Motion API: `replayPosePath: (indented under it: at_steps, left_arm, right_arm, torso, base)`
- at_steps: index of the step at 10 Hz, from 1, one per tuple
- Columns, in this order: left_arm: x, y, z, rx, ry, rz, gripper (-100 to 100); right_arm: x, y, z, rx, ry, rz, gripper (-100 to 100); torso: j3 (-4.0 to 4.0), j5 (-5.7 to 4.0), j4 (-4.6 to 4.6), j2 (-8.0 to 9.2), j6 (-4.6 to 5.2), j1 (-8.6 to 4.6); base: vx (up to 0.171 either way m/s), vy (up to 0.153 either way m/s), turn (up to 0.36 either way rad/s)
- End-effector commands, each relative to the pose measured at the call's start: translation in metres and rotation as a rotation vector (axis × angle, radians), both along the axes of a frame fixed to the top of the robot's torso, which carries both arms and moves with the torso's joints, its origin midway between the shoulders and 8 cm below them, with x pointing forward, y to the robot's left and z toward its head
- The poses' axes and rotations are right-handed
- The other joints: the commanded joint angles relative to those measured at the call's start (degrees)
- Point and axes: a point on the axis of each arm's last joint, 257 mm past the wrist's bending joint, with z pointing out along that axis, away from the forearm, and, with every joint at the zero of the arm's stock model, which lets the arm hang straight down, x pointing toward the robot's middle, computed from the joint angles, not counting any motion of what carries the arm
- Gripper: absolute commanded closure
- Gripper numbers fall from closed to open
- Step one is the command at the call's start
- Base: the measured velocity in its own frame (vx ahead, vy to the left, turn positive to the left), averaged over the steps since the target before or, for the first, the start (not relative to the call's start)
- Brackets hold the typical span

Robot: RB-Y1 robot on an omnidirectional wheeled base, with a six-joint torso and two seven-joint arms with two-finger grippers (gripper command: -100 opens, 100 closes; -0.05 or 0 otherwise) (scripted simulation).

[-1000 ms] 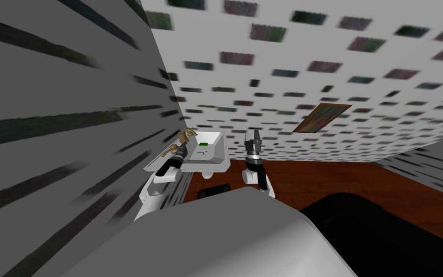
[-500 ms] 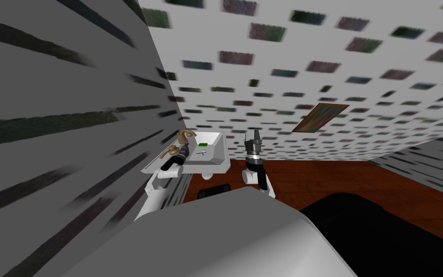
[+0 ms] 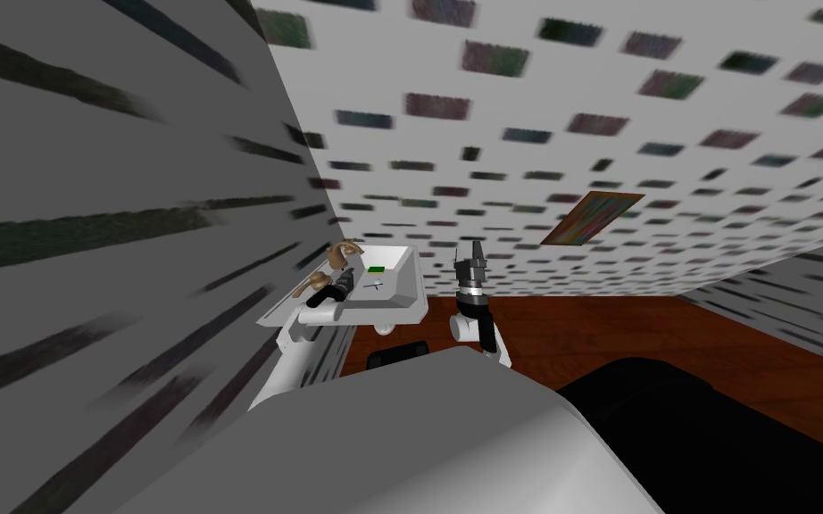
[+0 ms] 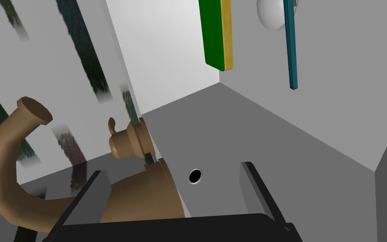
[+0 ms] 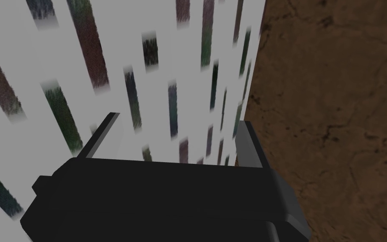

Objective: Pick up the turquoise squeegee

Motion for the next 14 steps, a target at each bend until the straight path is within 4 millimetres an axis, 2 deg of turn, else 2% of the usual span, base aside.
replayPosePath:
  at_steps: [1,3,6,14]
  left_arm:
    - [0.007,-0.001,-0.013,0.003,0.056,0.003,-100]
    - [0.002,0.001,-0.024,0.007,0.099,0.009,-100]
    - [0.008,0.0,-0.042,0.018,0.195,0.019,-100]
    - [-0.002,0.008,-0.081,0.055,0.414,0.058,-100]
  right_arm:
    - [0.0,0.0,0.0,0.0,0.0,0.0,0]
    - [0.0,0.0,0.0,0.0,0.0,0.0,0]
    - [0.0,0.0,0.0,0.0,0.0,0.0,0]
    - [0.0,0.0,0.0,0.0,0.0,0.0,0]
  torso:
    - [0.0,0.0,0.0,0.0,0.0,0.0]
    - [-0.01,0.0,-0.01,-0.01,0.0,0.0]
    - [0.01,0.0,0.0,0.02,-0.01,-0.01]
    - [0.02,0.0,0.0,0.05,-0.02,-0.01]
  base:
    - [0.042,0.012,-0.035]
    - [0.023,0.004,-0.011]
    - [0.033,0.005,-0.039]
    - [0.033,0.01,-0.023]
